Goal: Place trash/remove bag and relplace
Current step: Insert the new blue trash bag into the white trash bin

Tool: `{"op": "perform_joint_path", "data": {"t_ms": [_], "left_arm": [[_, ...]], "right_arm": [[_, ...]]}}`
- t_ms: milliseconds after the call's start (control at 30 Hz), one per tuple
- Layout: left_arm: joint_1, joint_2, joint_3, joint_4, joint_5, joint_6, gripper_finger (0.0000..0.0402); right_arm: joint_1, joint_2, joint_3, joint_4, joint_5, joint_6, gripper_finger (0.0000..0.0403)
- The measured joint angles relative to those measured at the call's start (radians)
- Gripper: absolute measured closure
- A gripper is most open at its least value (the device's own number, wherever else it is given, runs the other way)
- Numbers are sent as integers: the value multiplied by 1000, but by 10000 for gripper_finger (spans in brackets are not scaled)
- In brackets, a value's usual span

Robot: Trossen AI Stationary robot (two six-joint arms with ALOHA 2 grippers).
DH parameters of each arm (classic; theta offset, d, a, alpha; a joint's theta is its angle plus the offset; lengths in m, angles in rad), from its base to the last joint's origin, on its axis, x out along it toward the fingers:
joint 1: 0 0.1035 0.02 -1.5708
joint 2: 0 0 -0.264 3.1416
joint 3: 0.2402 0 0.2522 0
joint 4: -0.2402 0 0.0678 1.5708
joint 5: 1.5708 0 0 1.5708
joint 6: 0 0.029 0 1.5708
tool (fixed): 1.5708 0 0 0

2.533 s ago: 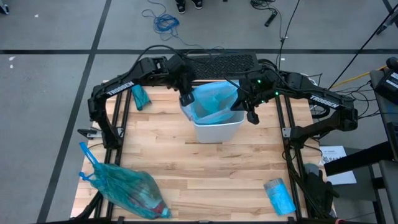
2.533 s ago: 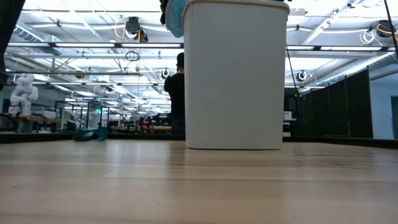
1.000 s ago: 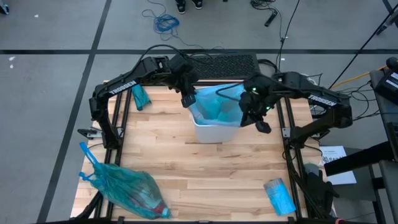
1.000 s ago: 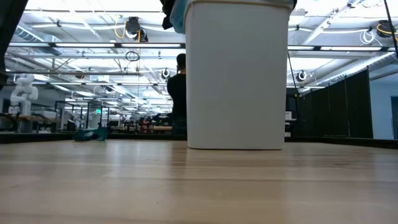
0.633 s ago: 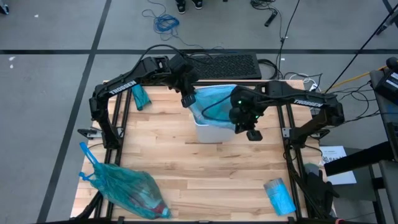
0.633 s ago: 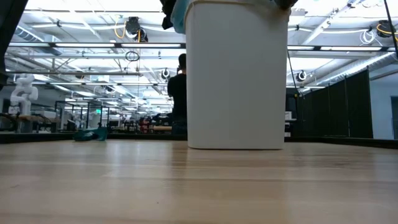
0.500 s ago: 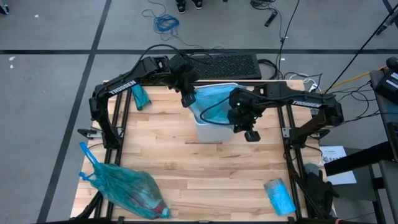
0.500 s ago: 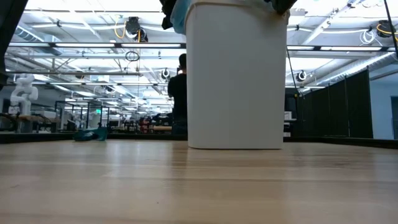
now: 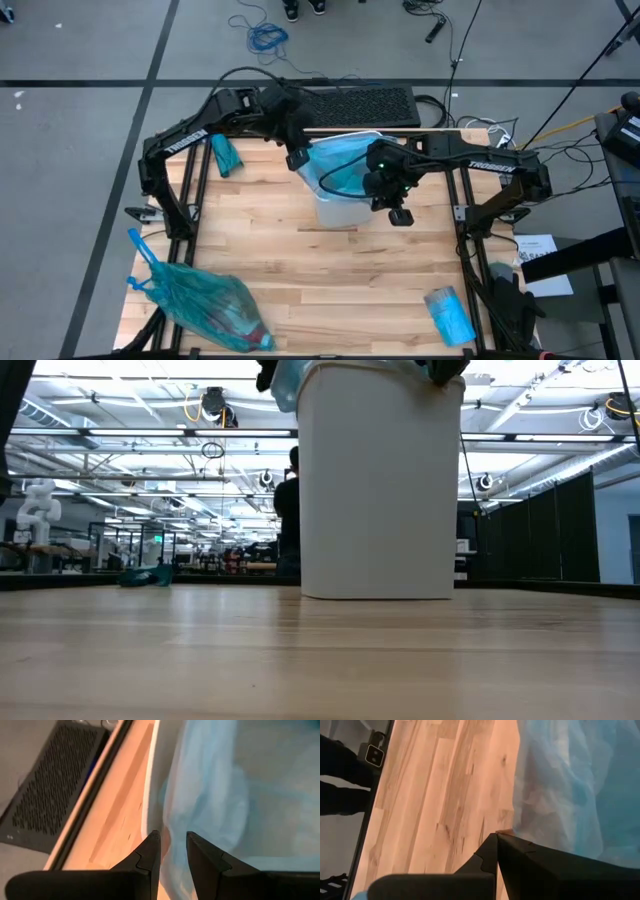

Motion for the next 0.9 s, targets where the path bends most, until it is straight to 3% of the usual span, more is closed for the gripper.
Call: {"op": "perform_joint_path", "data": {"t_ms": [267, 367, 467, 633, 900], "left_arm": [[0, -34, 41, 5, -10, 0, 313], [-12, -34, 41, 5, 73, 0, 313], [-62, -34, 42, 5, 137, 36, 313], [-145, -16, 43, 6, 144, 126, 313], [-225, 28, 43, -4, 159, 137, 313]], "right_arm": [[0, 0, 0, 11, -1, 0, 403], [-1, 0, 0, 11, -2, 1, 403], [-1, 0, 0, 12, -2, 8, 403], [-2, 0, 0, 14, -3, 8, 403], [-20, 0, 0, 26, -8, 7, 403]]}}
